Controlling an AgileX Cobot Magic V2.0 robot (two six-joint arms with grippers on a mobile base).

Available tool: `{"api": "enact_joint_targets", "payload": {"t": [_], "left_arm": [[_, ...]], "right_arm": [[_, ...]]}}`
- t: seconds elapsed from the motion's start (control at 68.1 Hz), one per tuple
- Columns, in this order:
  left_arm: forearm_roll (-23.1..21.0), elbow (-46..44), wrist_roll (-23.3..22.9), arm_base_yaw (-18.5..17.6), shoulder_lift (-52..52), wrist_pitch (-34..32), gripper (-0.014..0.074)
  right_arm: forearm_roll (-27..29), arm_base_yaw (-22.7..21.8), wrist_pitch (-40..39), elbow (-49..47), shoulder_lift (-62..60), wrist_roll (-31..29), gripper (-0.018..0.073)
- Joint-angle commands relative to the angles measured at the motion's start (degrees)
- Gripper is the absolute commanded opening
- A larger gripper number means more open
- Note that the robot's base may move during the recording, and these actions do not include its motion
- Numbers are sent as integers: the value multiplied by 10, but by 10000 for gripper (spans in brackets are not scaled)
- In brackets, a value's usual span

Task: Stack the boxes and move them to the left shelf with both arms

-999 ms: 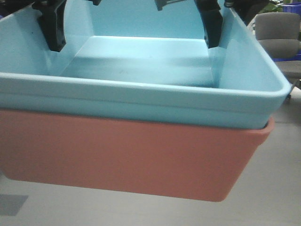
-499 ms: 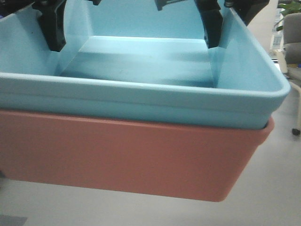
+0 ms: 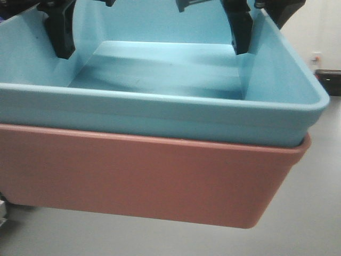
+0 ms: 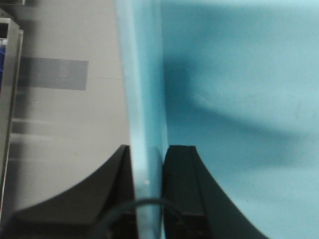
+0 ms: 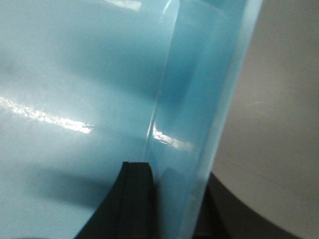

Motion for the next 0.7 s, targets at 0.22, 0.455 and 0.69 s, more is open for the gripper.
{"api": "enact_joint_targets", "payload": {"t": [0.22,0.455,0.69], "left_arm": [[-75,-28,6,-26,-26,-149,-12],[-75,-28,6,-26,-26,-149,-12],[-75,-28,6,-26,-26,-149,-12]], "right_arm": [[24,20,-146,-29,-21,-8,57],[24,20,-146,-29,-21,-8,57],[24,20,-146,-29,-21,-8,57]]}}
